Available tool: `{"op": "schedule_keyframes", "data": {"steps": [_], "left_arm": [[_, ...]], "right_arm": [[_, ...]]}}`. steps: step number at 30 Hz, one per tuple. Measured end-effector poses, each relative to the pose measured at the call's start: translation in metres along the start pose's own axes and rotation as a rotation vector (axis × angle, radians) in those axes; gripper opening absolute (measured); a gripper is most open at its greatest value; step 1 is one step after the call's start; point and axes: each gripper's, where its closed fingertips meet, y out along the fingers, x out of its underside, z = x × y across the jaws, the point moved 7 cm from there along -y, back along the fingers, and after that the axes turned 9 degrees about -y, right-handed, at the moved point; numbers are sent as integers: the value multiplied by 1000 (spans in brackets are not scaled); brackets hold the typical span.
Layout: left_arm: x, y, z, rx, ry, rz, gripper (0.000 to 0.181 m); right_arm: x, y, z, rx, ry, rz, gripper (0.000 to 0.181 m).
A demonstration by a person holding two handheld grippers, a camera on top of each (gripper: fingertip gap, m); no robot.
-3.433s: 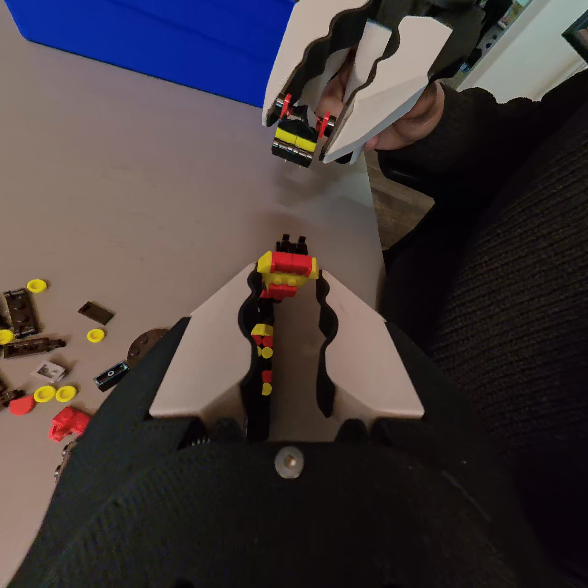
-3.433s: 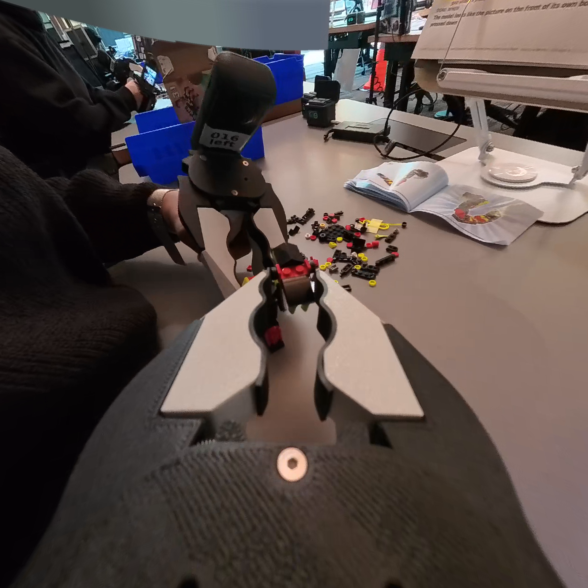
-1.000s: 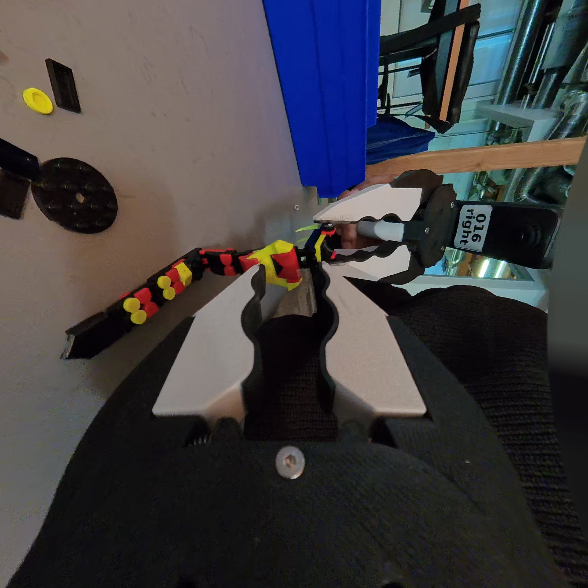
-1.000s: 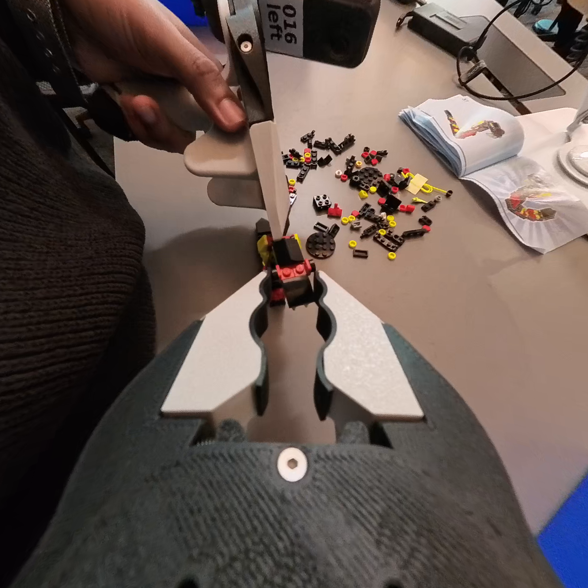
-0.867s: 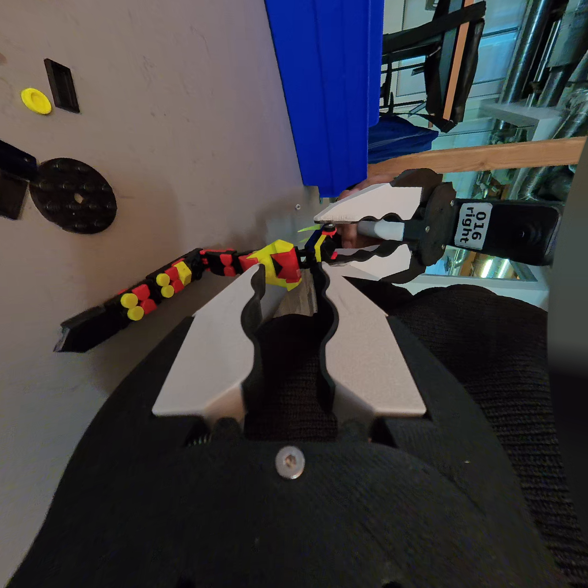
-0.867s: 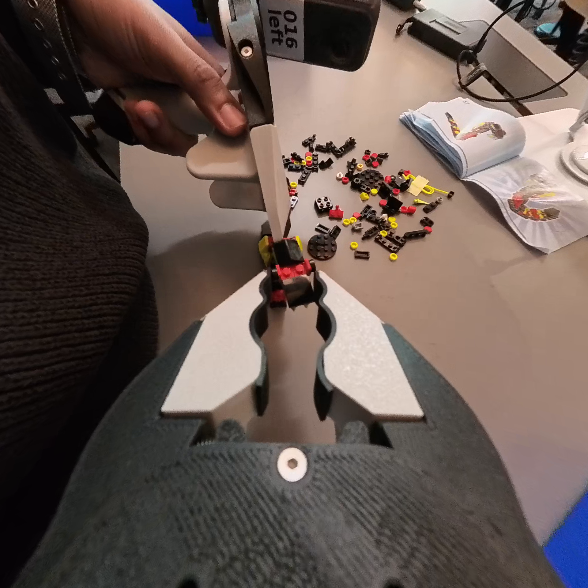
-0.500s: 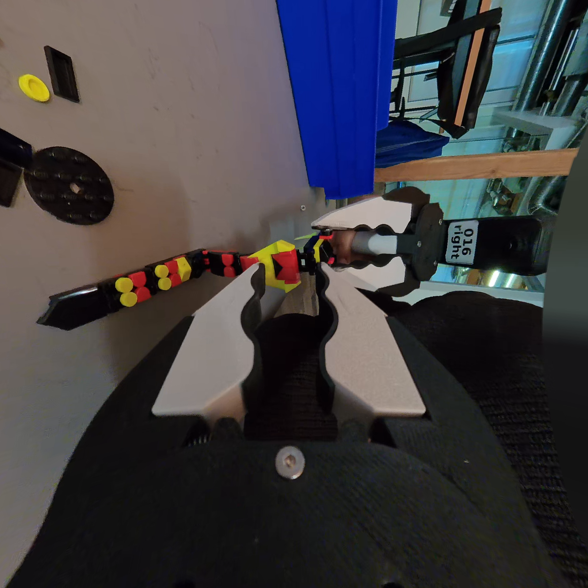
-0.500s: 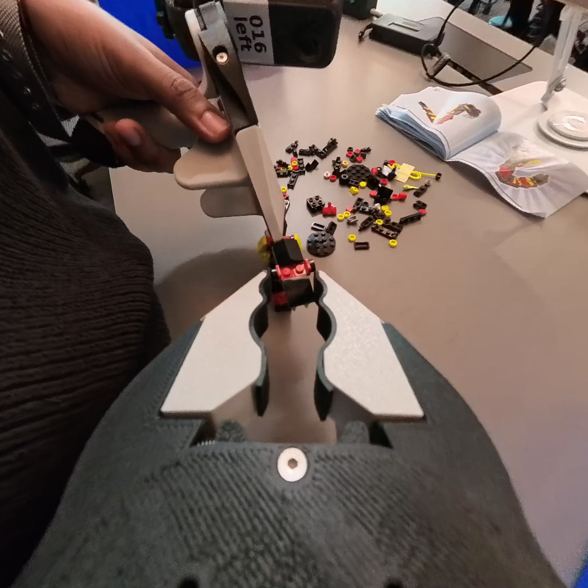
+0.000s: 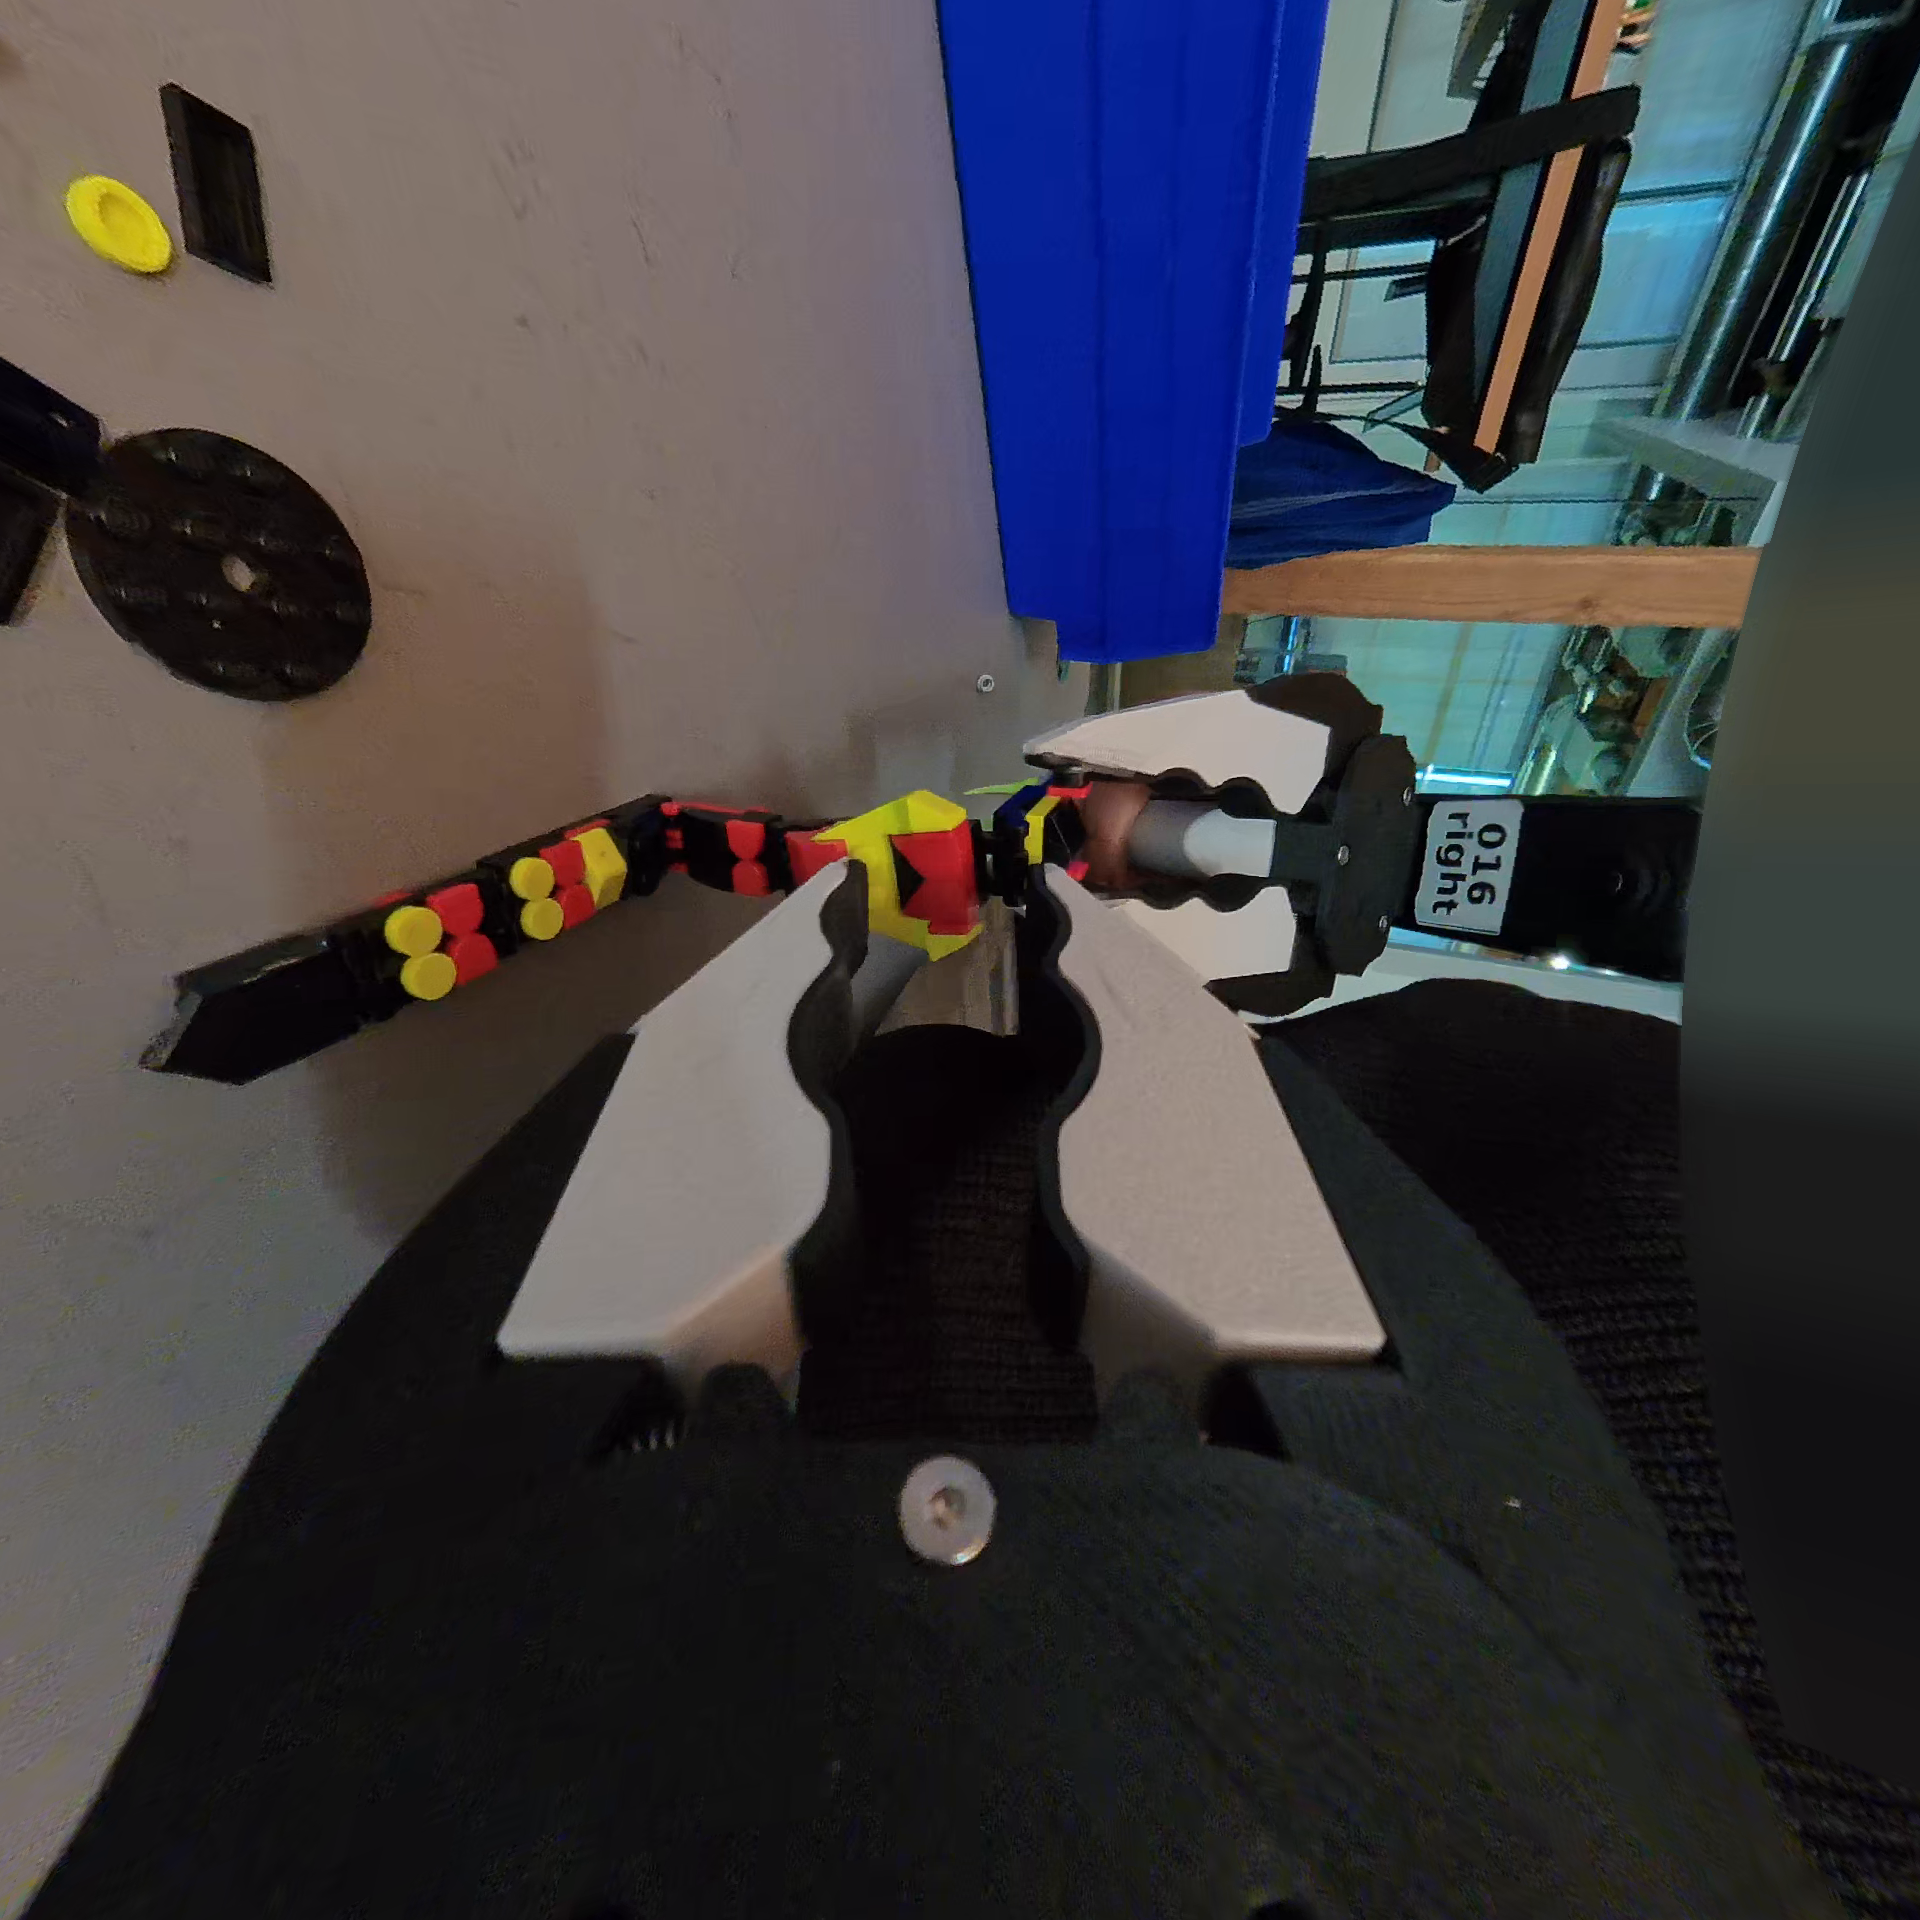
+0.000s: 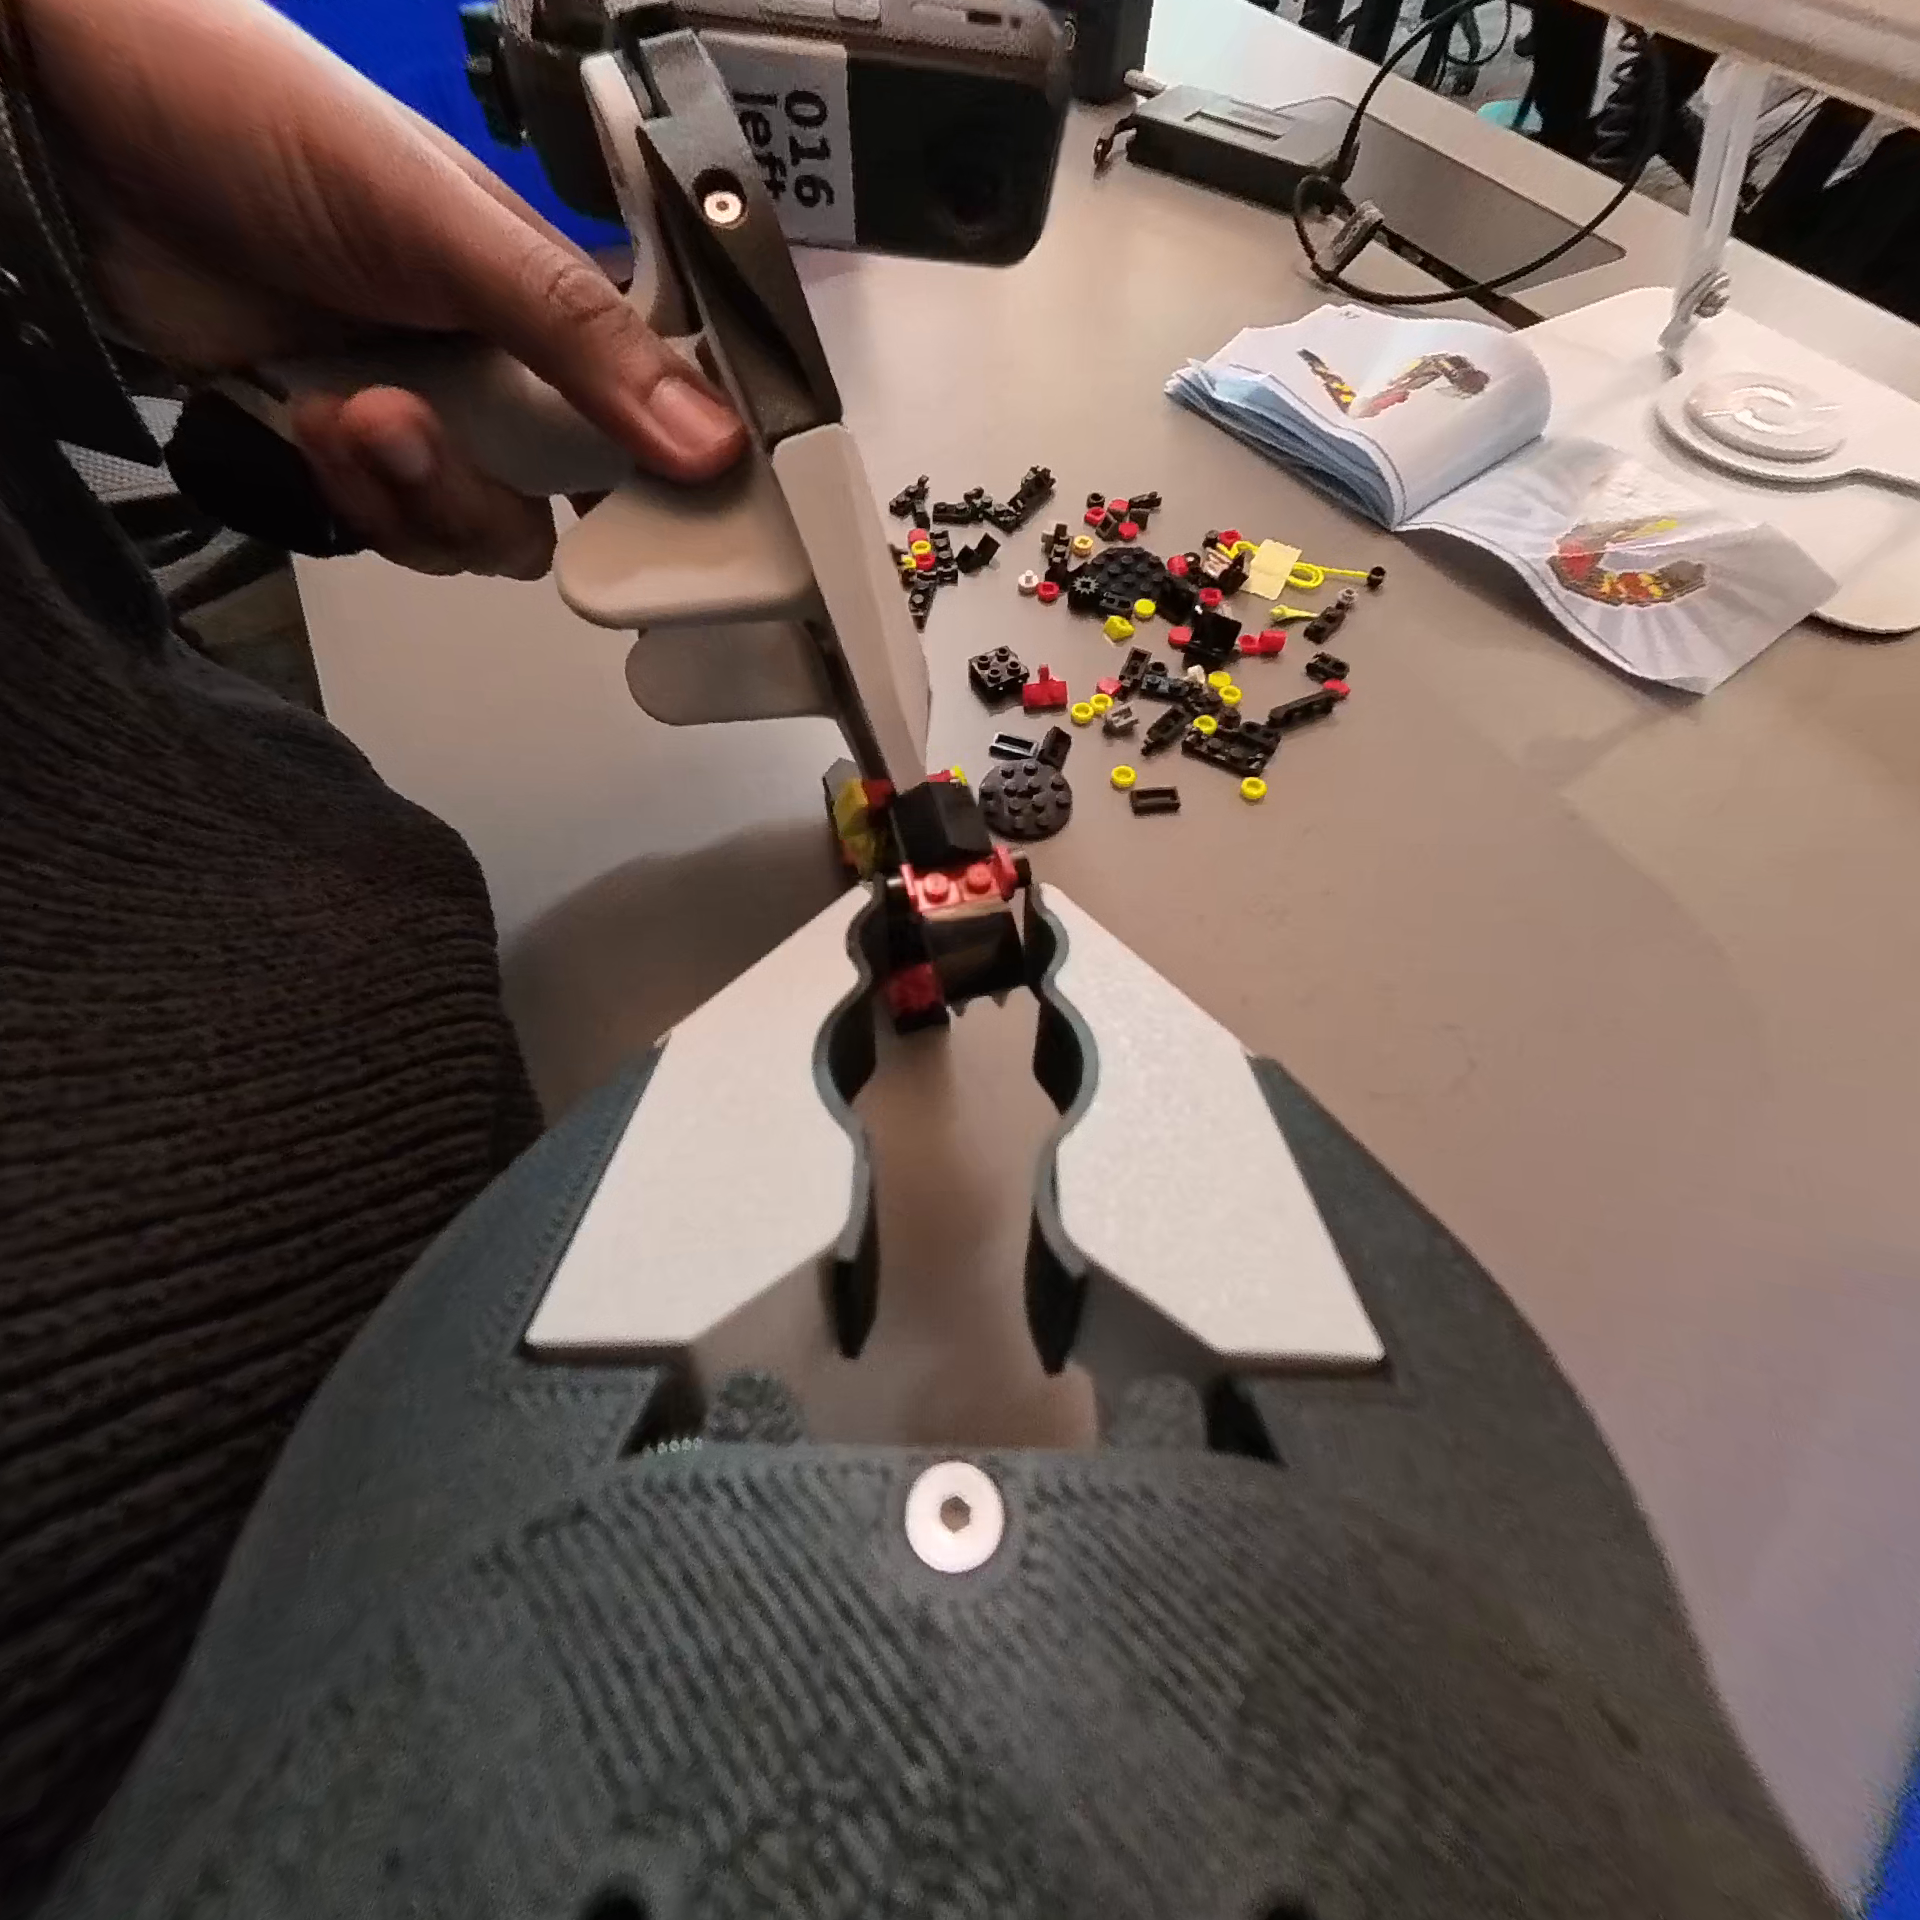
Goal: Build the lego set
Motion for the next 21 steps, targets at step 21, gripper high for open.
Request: {"op": "schedule_keyframes", "data": {"steps": [21], "left_arm": [[-3, 0, -1, 60, -36, -13, 20]], "right_arm": [[0, 1, 2, -33, 13, 11, 24]]}}
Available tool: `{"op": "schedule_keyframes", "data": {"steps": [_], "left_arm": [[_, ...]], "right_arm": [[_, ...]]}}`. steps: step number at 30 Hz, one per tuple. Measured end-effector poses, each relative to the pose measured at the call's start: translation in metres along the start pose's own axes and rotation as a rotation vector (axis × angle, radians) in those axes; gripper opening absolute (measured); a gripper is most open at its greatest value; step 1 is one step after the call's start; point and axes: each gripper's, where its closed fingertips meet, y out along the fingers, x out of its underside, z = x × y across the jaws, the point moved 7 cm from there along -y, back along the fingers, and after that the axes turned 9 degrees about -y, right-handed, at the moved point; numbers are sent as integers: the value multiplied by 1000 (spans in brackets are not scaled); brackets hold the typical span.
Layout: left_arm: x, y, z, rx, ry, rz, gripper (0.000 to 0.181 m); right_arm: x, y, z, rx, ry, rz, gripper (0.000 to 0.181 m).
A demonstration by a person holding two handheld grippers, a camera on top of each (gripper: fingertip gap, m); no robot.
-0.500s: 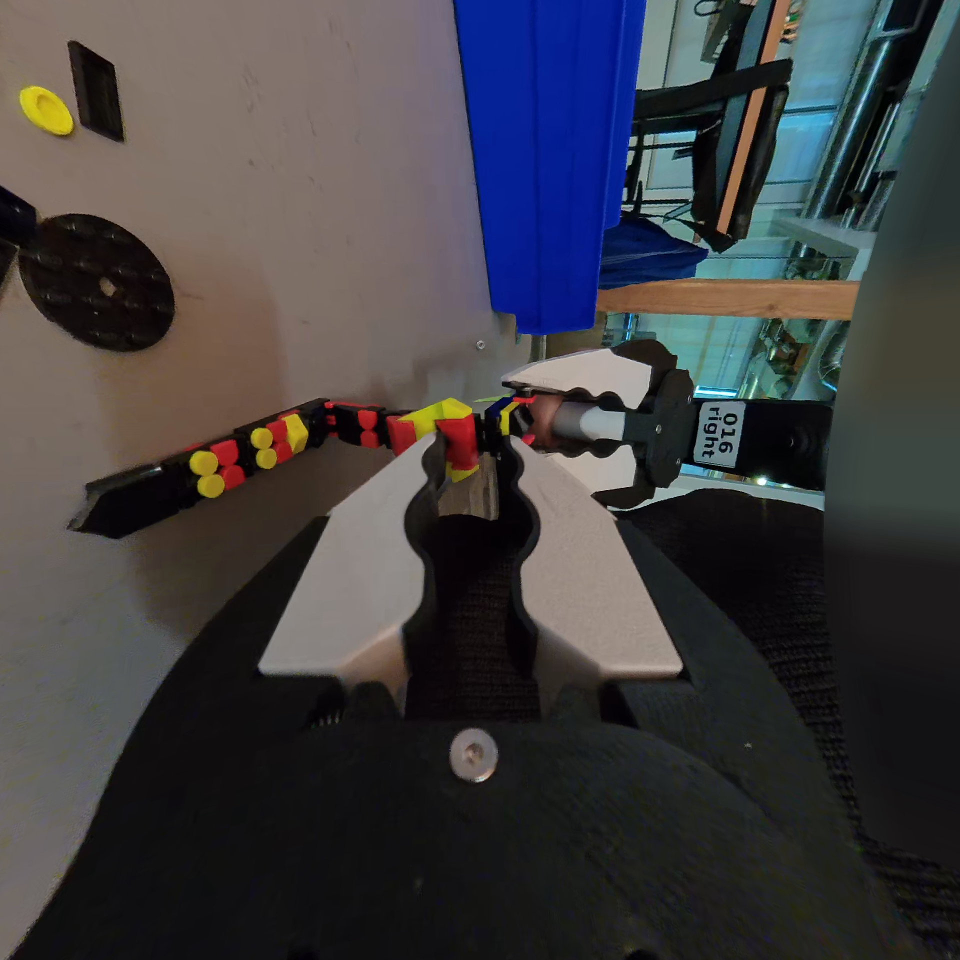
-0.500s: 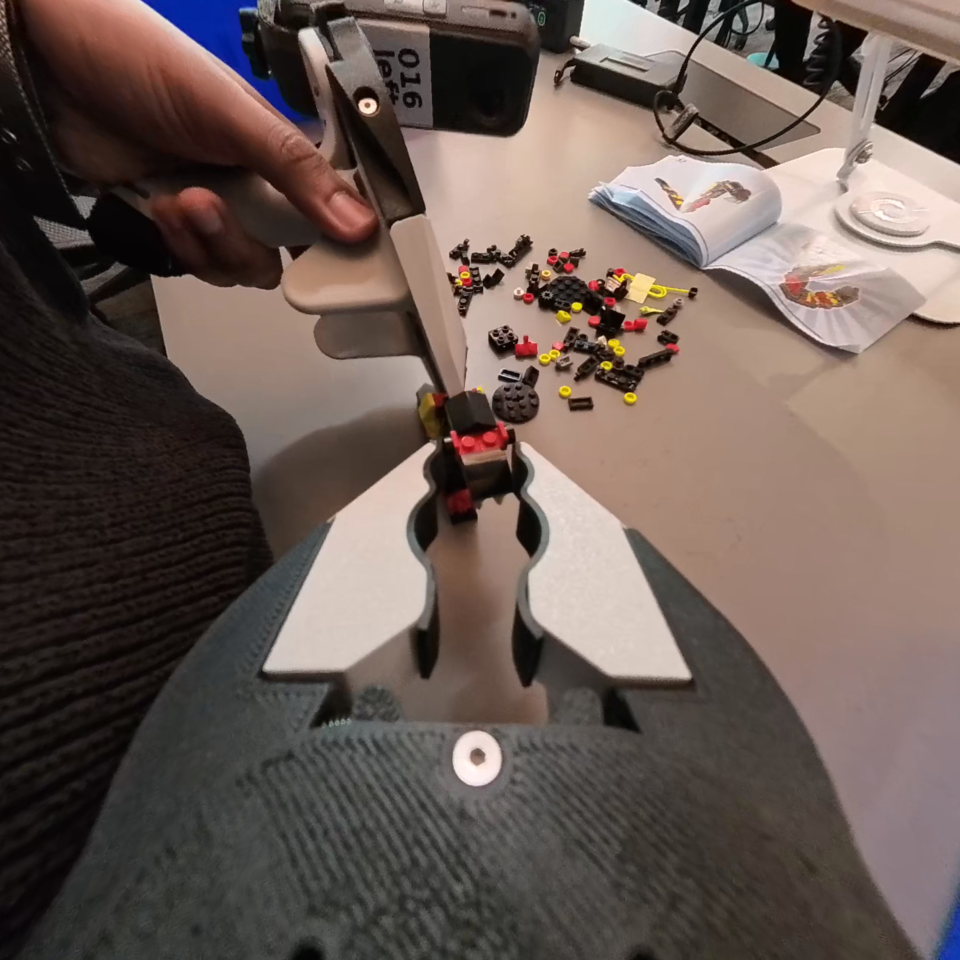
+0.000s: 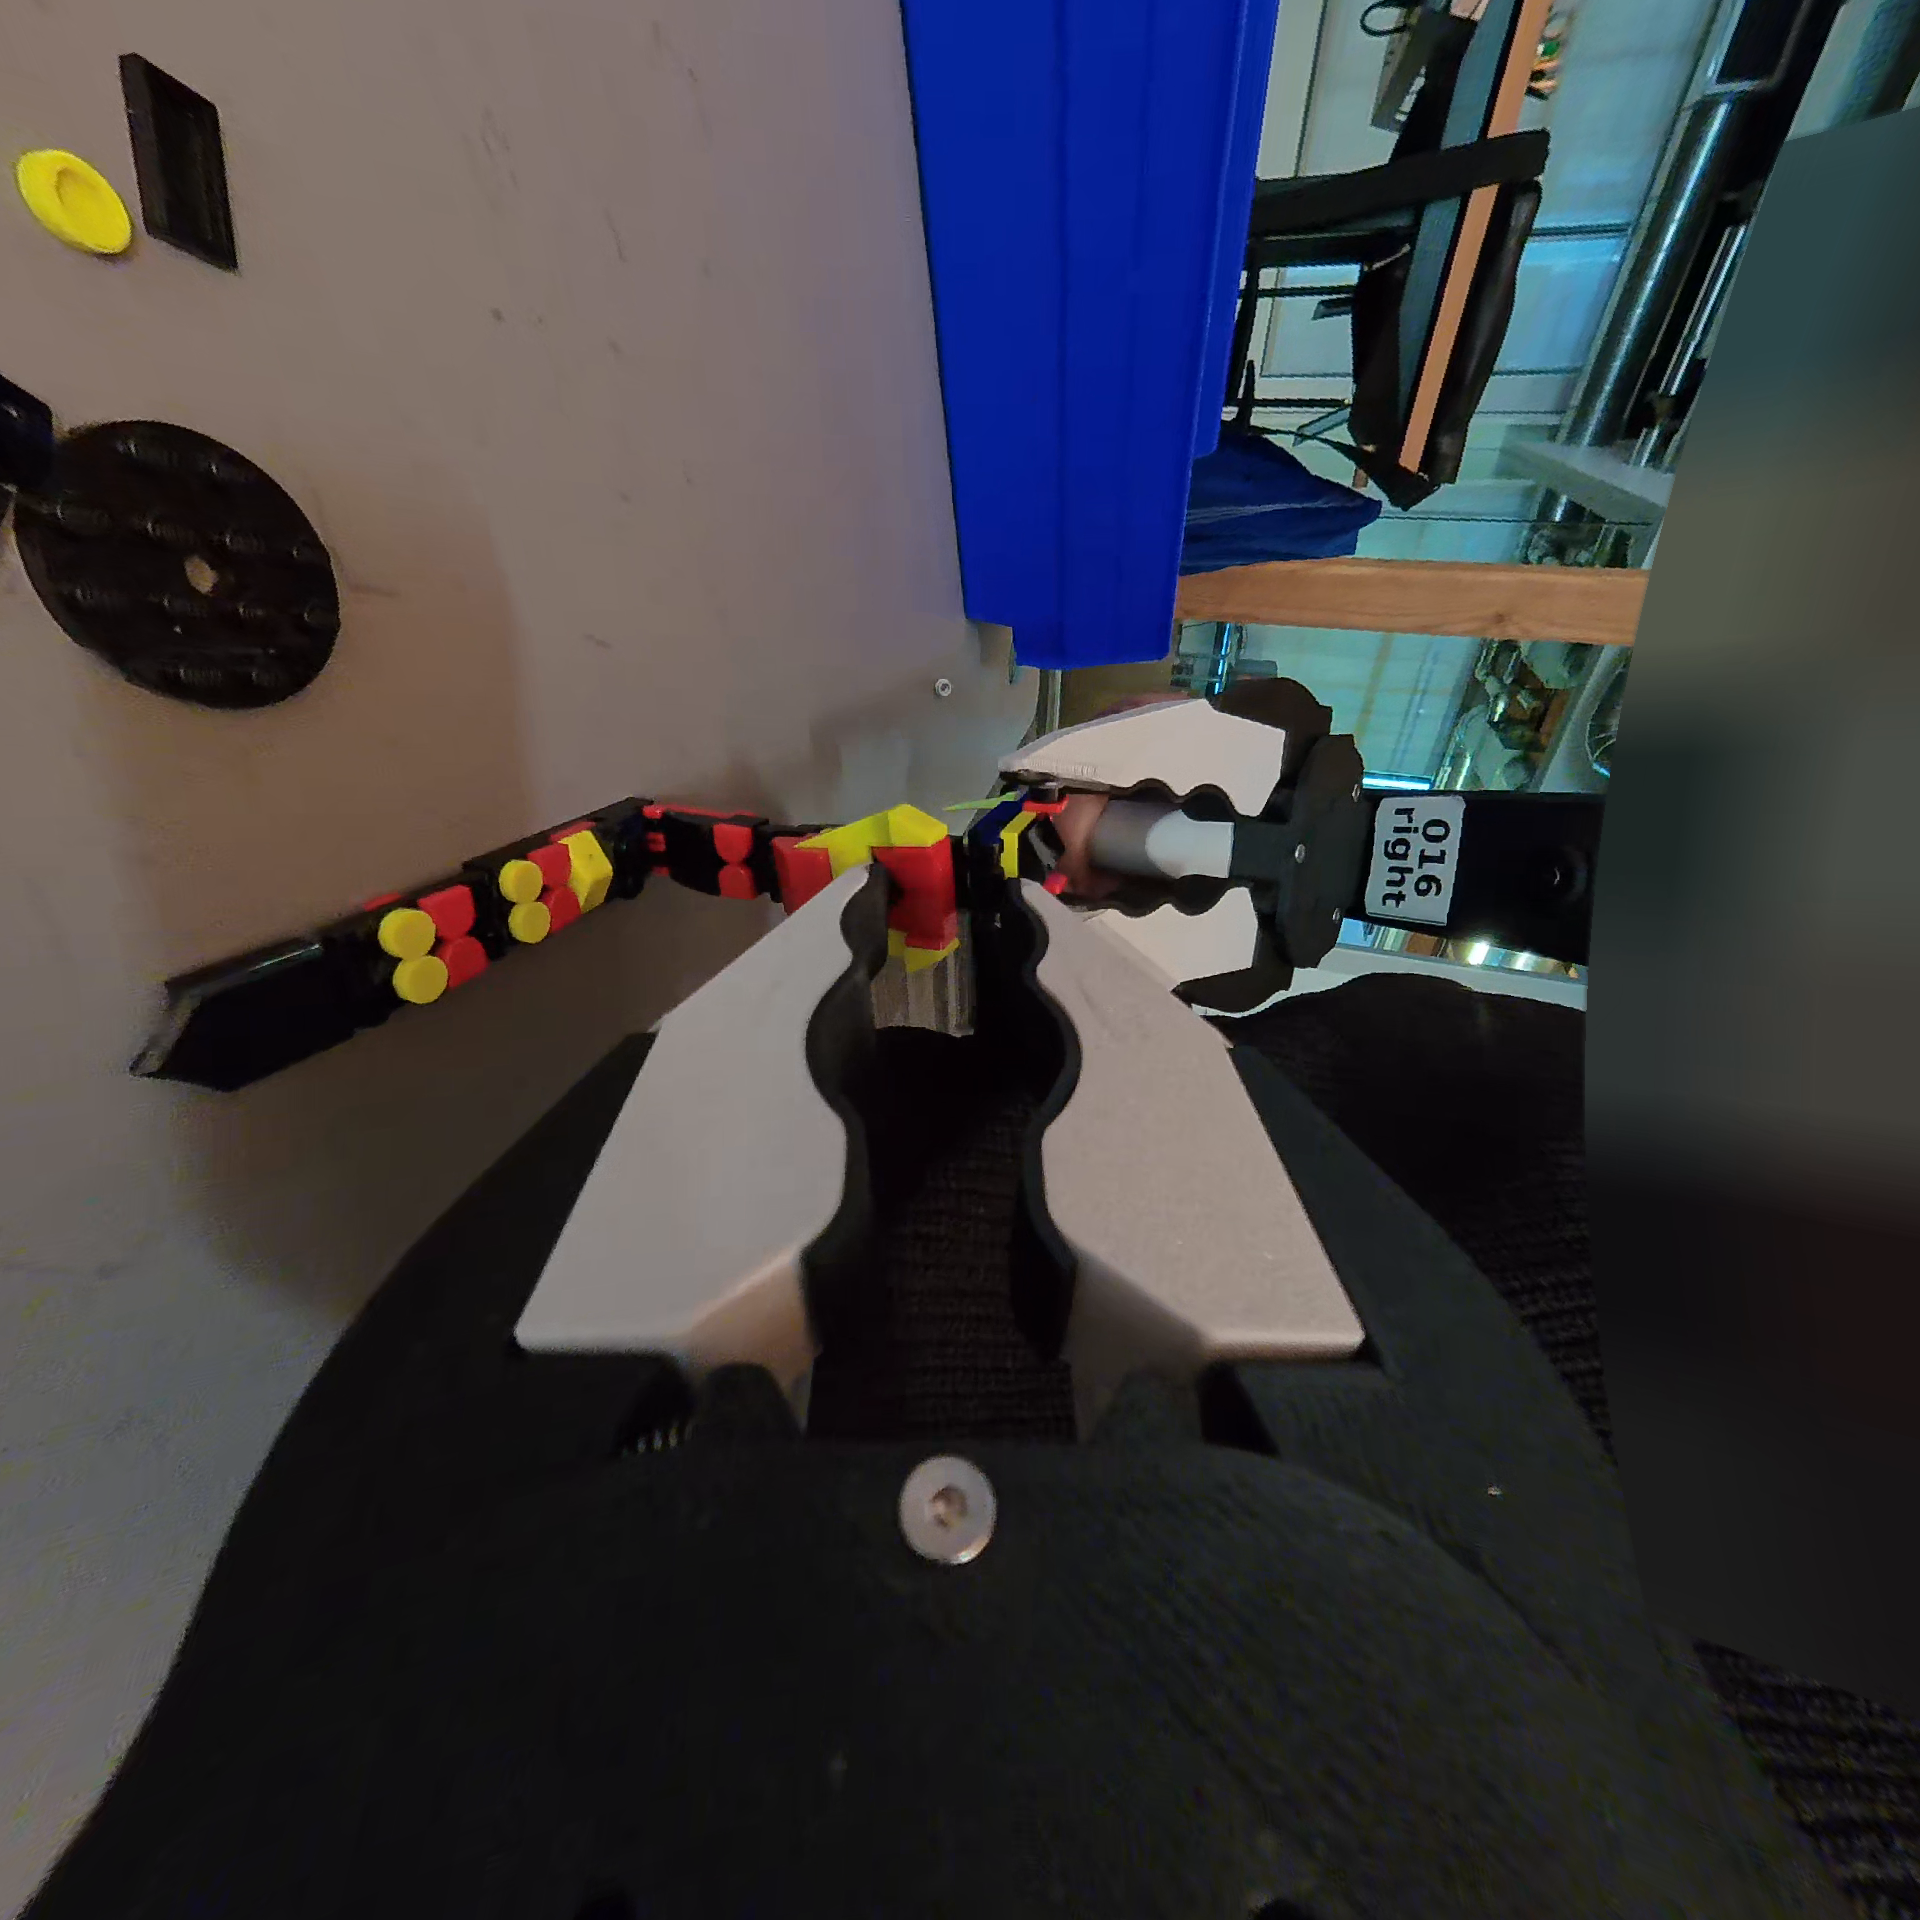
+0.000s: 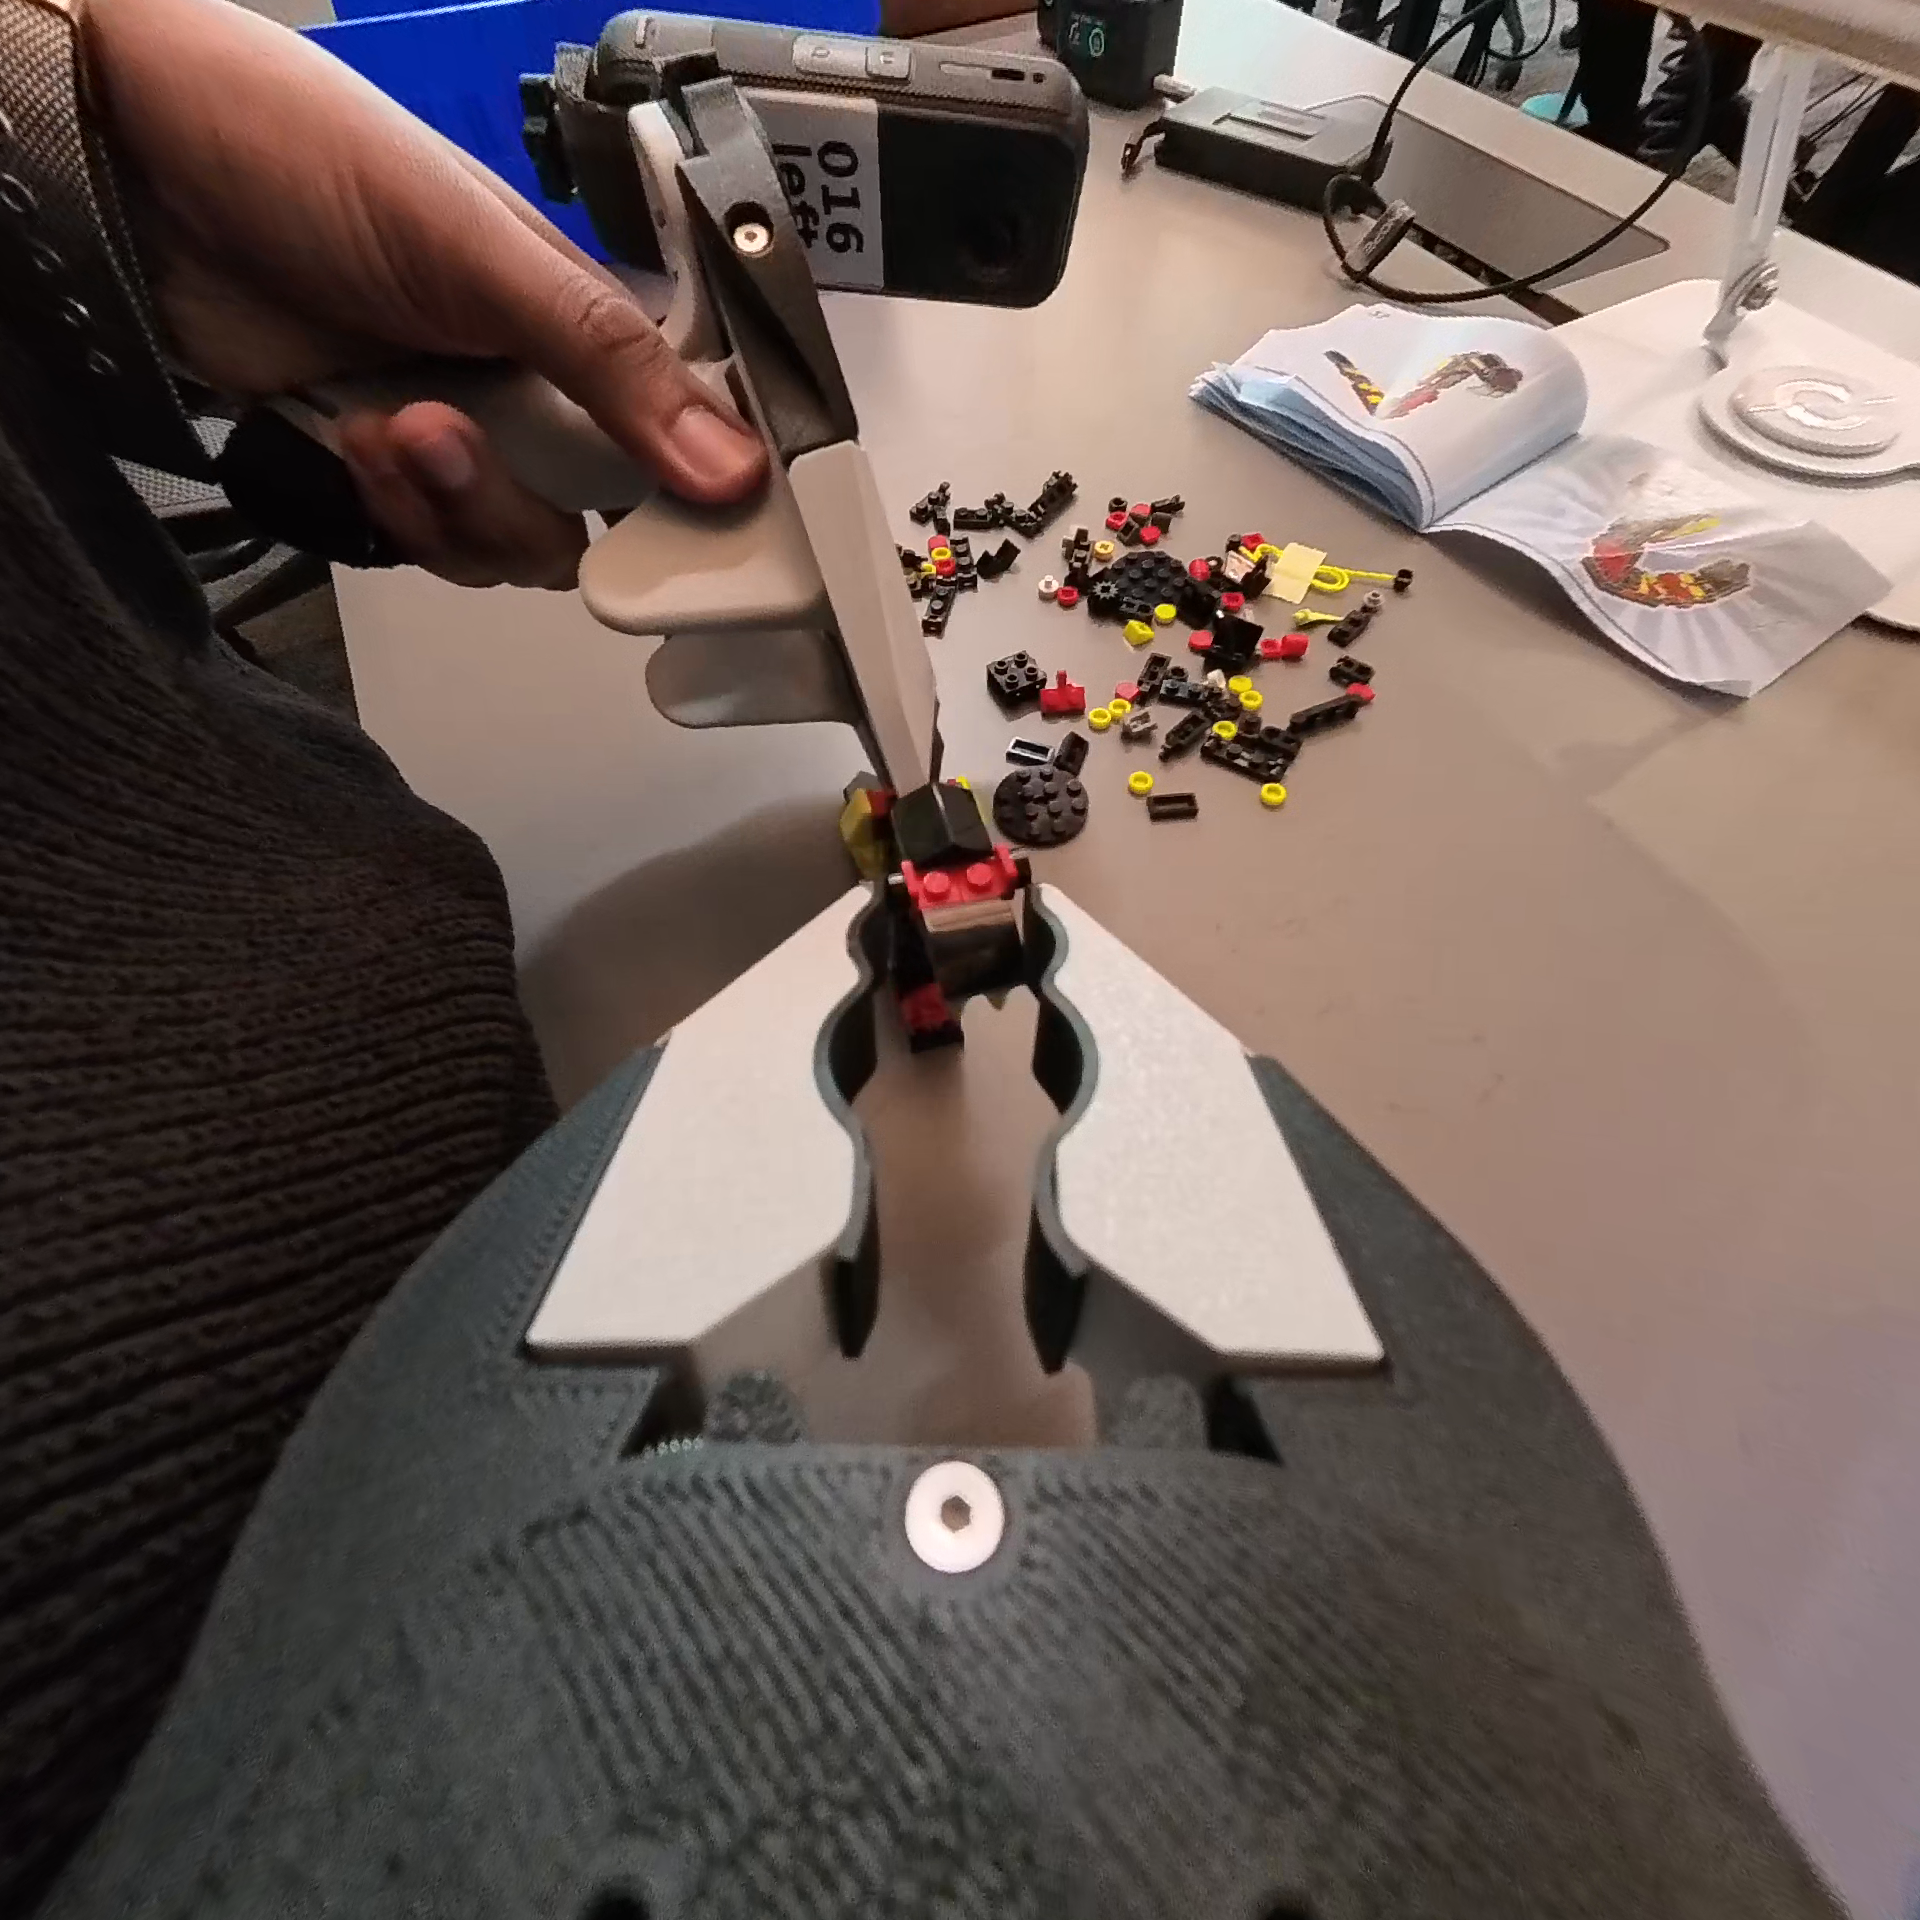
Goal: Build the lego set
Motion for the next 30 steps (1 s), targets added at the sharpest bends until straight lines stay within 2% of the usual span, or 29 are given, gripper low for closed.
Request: {"op": "schedule_keyframes", "data": {"steps": [30], "left_arm": [[-1, 1, -1, 19, -15, -9, 19]], "right_arm": [[1, -1, 2, -9, 9, 18, 23]]}}
